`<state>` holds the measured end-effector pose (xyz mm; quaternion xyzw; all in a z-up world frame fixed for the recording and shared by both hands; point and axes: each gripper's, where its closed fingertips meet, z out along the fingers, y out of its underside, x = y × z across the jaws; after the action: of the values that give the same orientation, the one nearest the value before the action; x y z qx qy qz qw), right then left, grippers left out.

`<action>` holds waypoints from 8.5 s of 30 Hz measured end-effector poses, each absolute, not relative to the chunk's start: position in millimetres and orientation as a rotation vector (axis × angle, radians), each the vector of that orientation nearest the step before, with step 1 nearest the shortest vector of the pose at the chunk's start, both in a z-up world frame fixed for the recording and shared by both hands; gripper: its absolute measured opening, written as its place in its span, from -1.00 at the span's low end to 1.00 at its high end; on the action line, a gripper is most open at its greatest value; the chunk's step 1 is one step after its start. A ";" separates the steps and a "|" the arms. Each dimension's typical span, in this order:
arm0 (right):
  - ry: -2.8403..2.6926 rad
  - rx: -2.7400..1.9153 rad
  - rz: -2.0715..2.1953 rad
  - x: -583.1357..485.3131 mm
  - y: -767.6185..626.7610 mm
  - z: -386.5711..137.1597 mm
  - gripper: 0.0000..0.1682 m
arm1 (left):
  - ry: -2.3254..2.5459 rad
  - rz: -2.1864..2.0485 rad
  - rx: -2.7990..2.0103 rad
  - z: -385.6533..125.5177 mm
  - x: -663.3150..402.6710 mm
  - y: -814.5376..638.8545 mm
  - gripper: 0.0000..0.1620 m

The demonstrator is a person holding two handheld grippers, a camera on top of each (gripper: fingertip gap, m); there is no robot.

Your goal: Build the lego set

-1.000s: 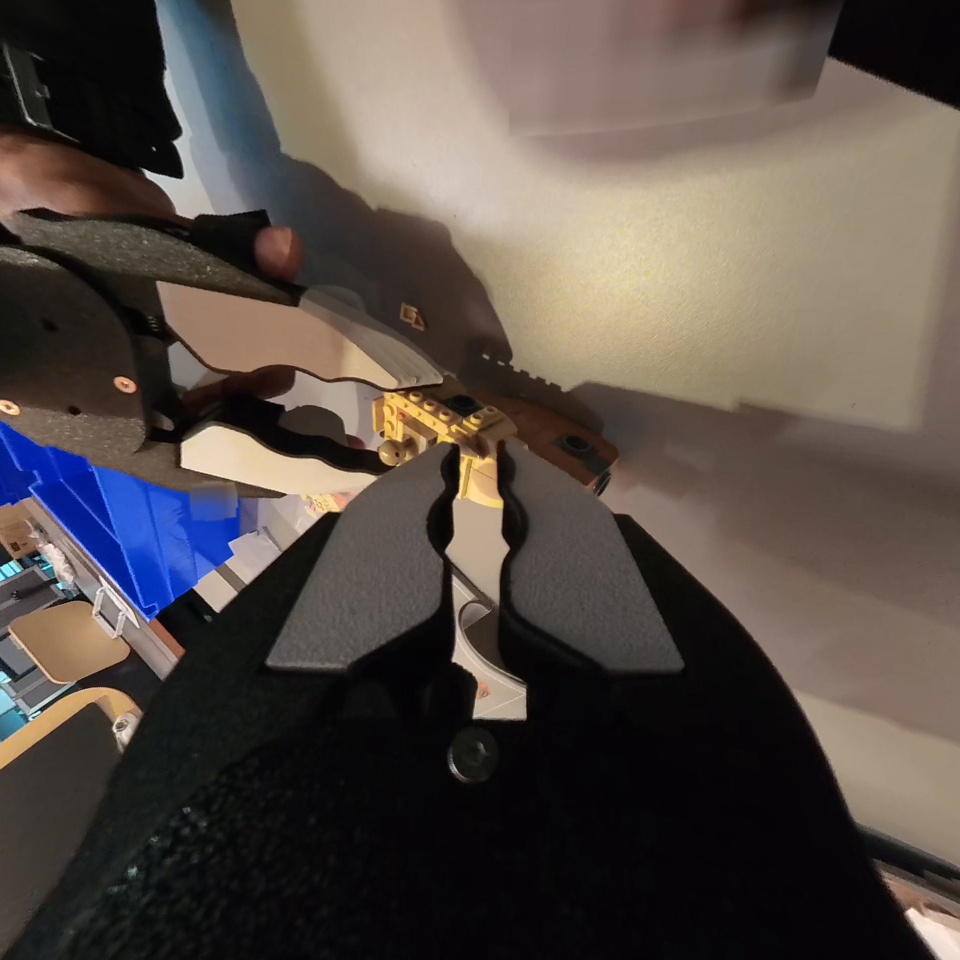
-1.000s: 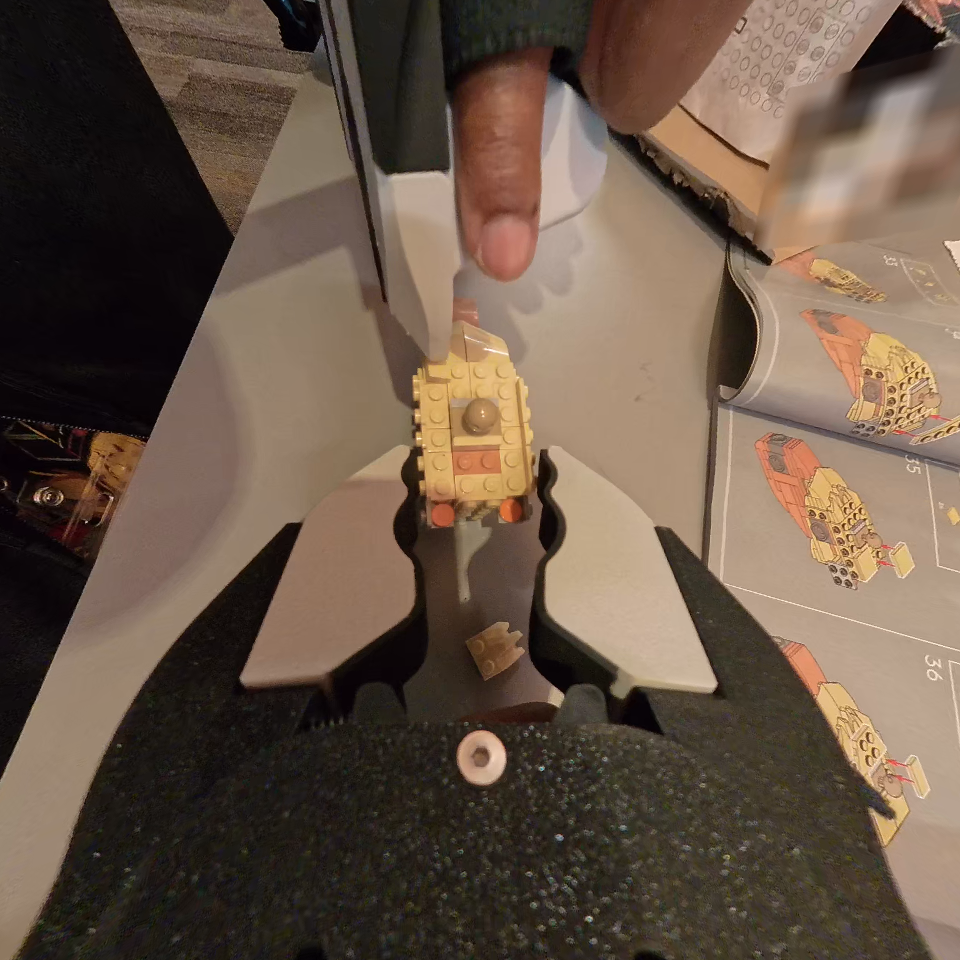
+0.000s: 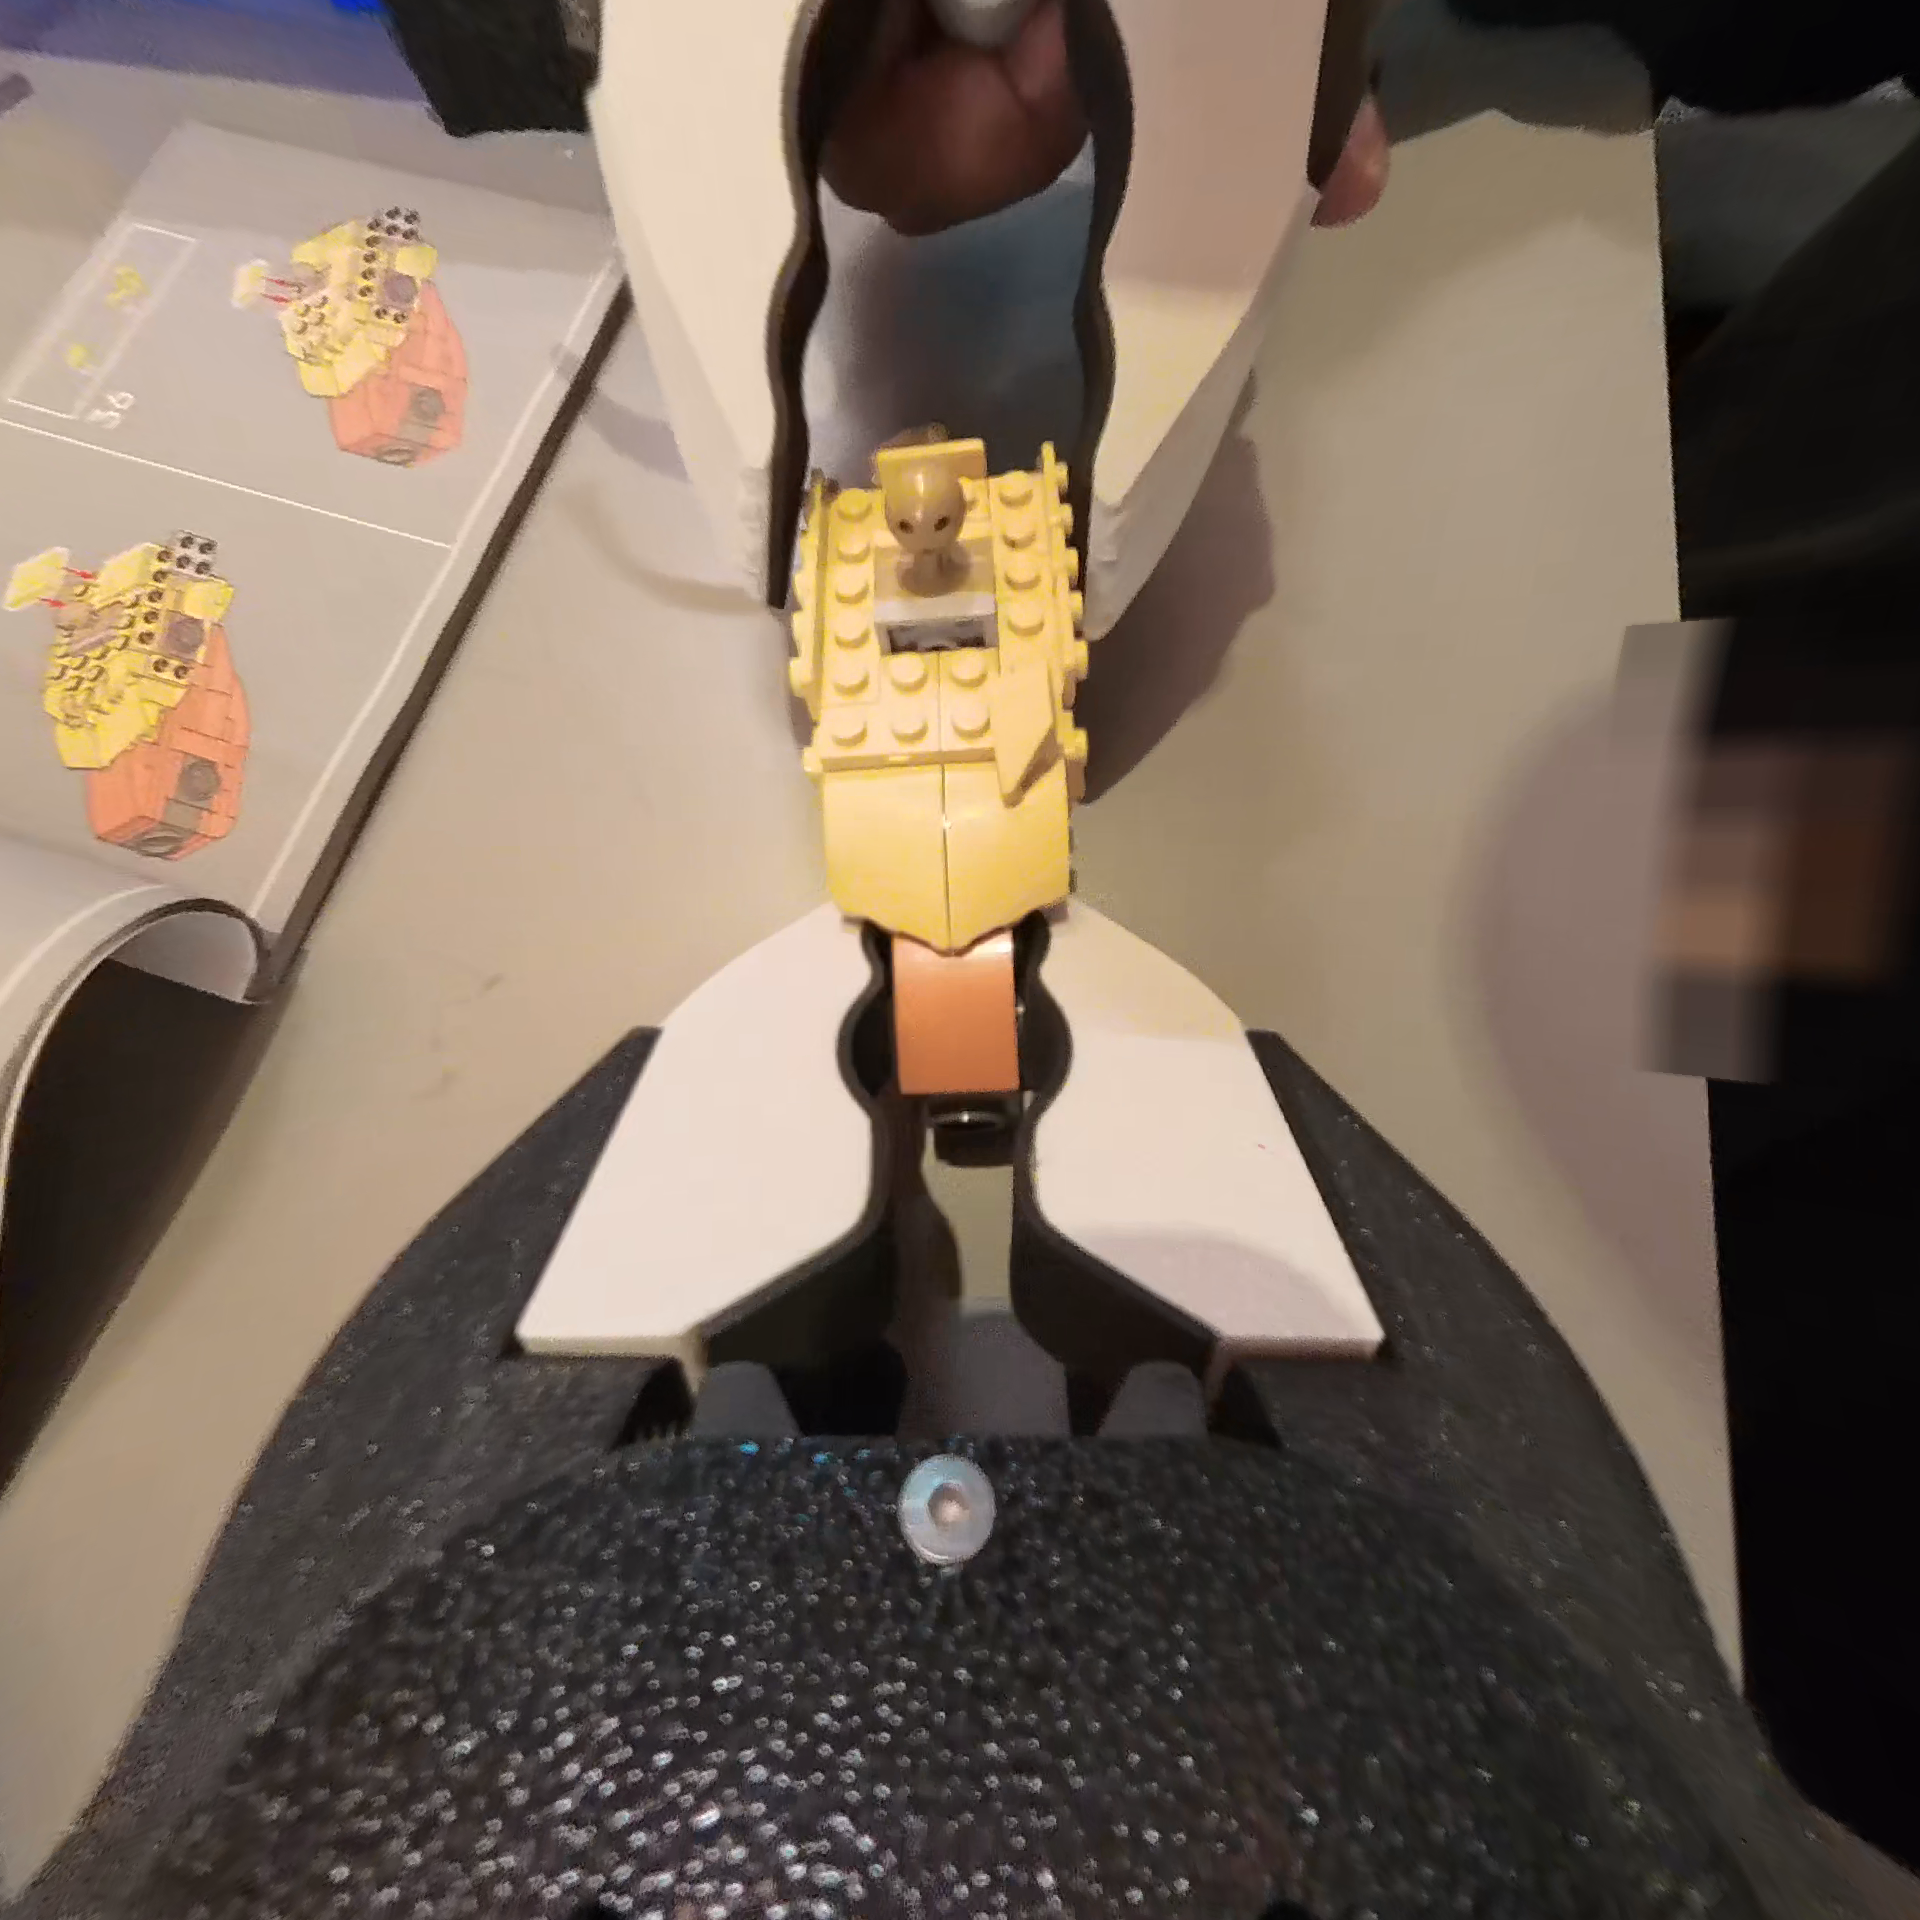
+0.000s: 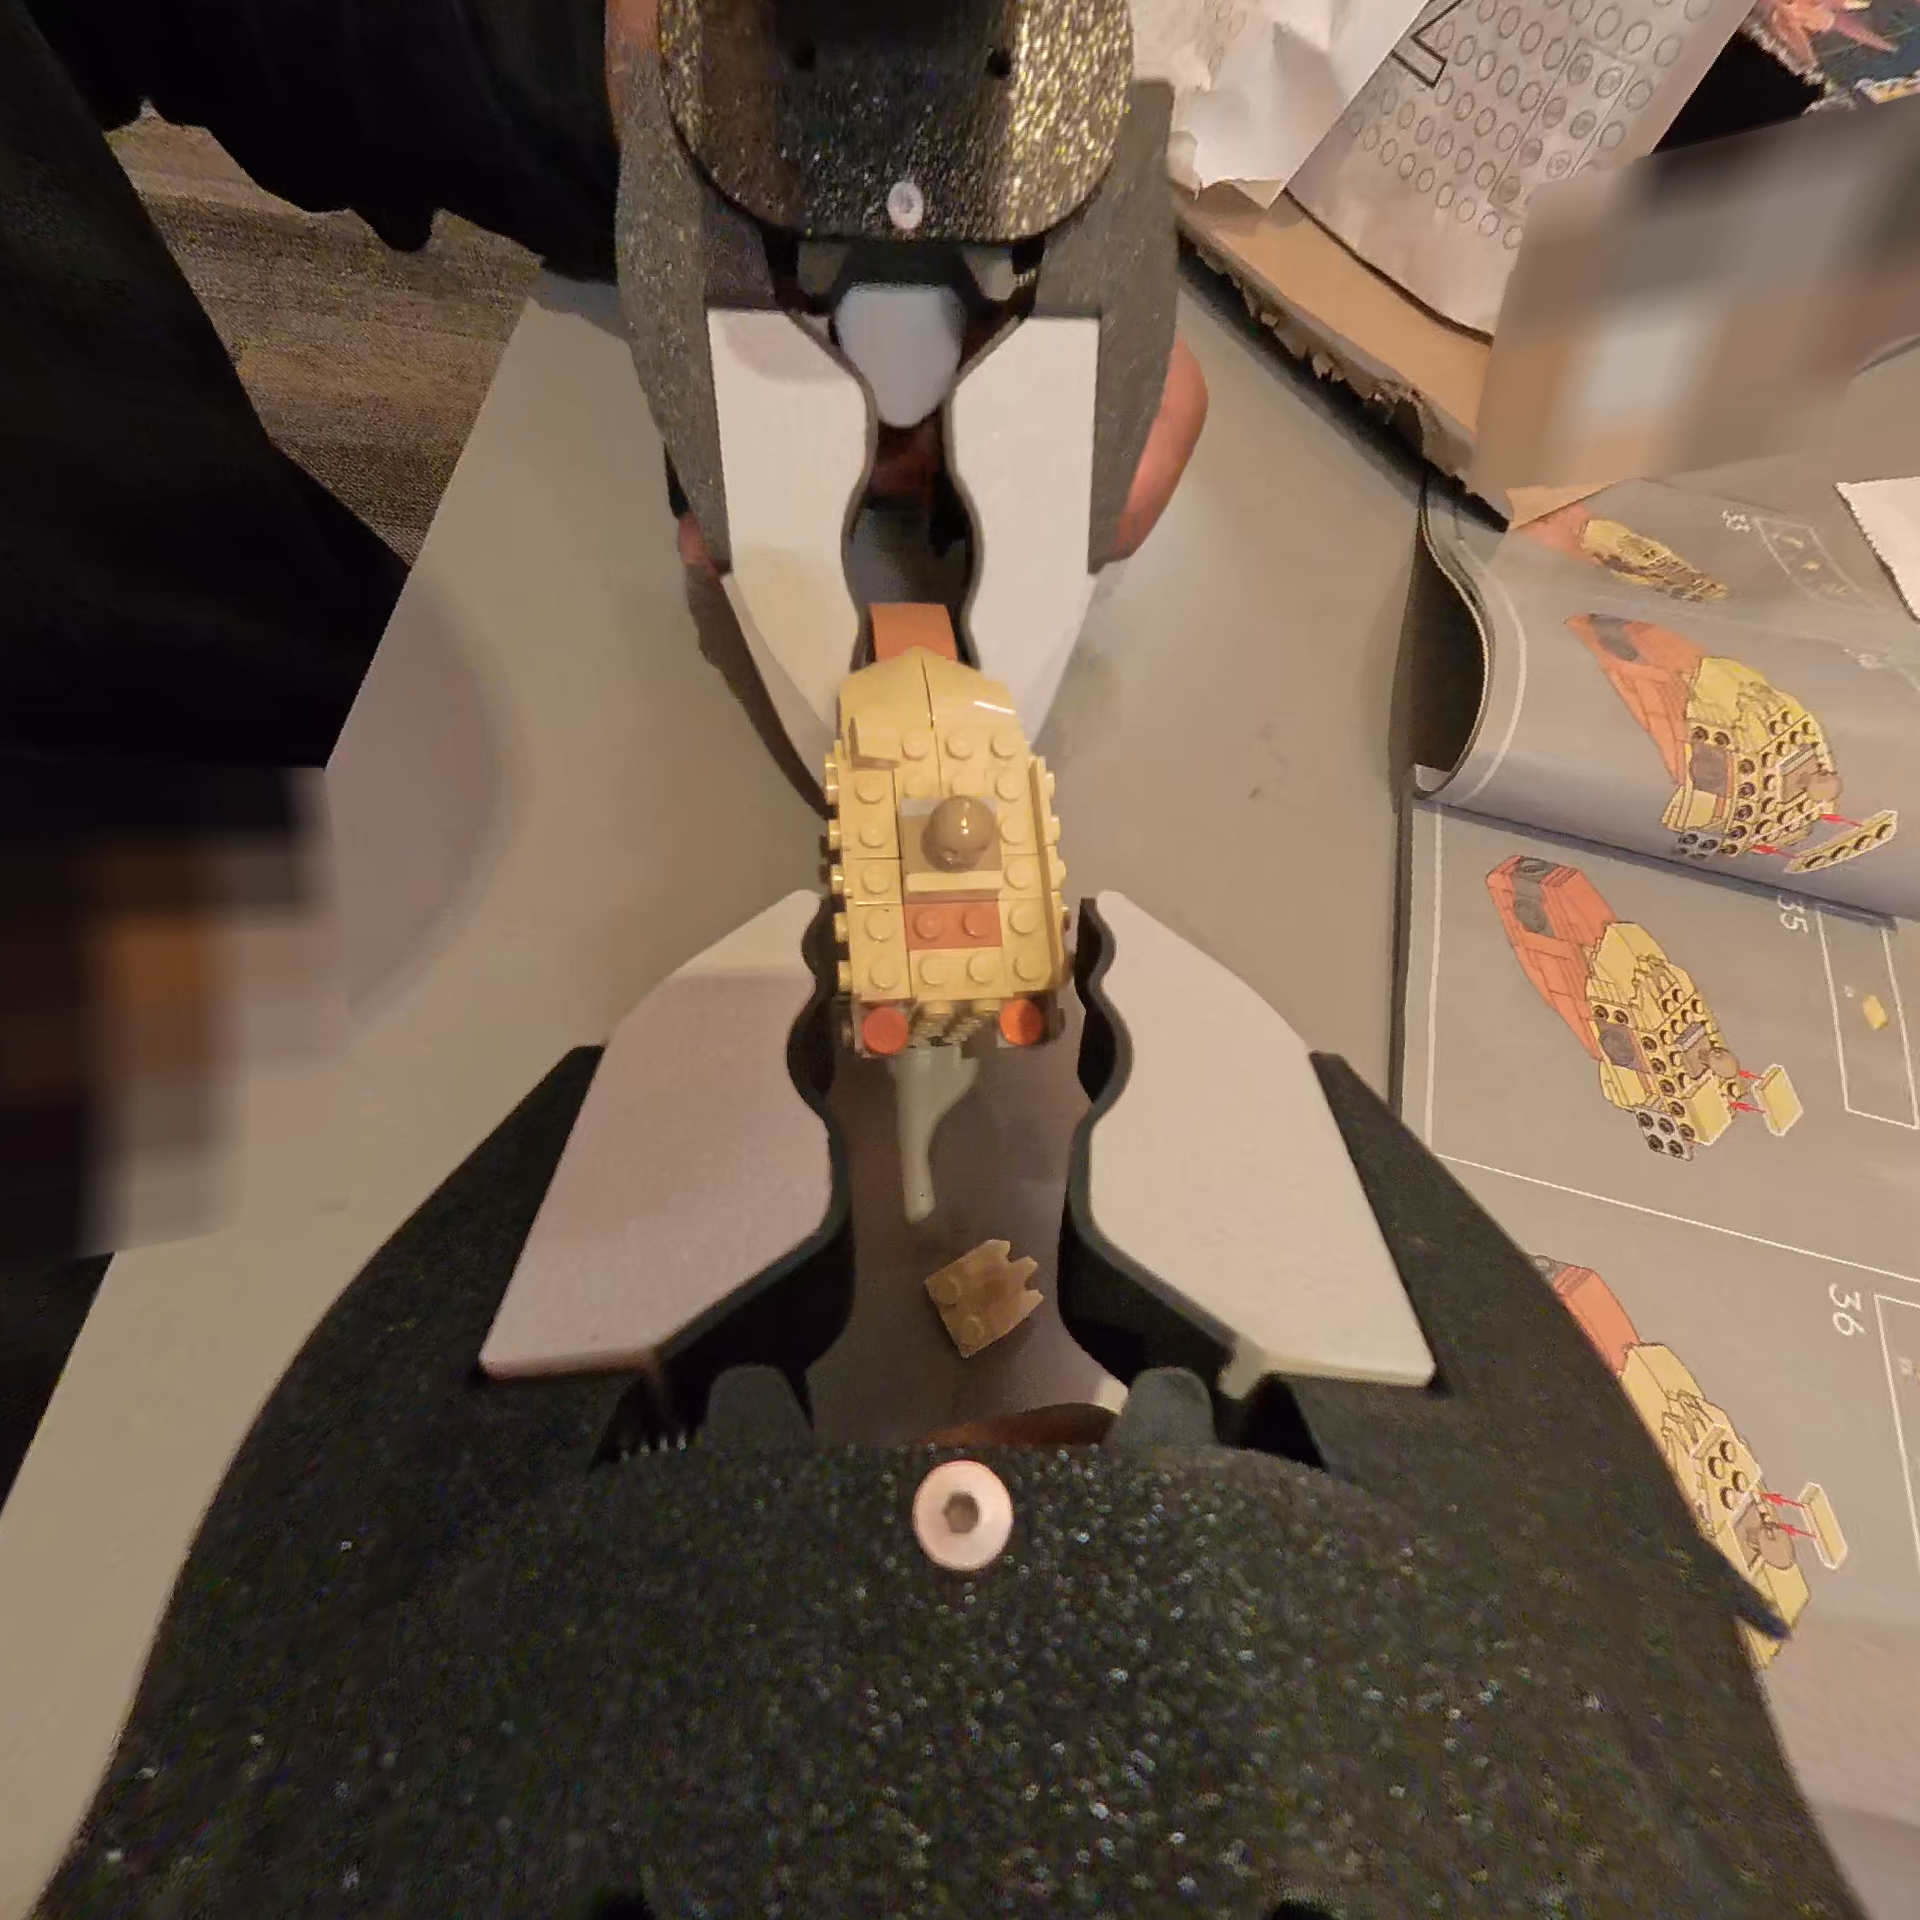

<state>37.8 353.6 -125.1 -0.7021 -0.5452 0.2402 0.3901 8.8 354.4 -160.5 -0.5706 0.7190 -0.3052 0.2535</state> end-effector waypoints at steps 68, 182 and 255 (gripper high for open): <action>-1.462 -1.043 -0.861 47.1 403.7 -41.0 -0.67 | 1.514 -0.767 -1.867 -98.1 41.9 399.5 -0.78; -1.341 -1.346 -0.427 76.5 376.2 -72.1 -0.50 | 1.597 -0.824 -1.903 -124.6 41.6 390.8 -0.78; -1.399 -2.020 0.335 68.9 321.8 -166.3 -0.95 | 1.479 -0.921 -1.921 -152.4 -1.8 320.3 -0.47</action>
<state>68.9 321.8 -166.3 -0.7703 -0.5335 0.1277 0.3250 -1.8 320.3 -152.4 -0.7132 0.5490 -0.3417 0.2706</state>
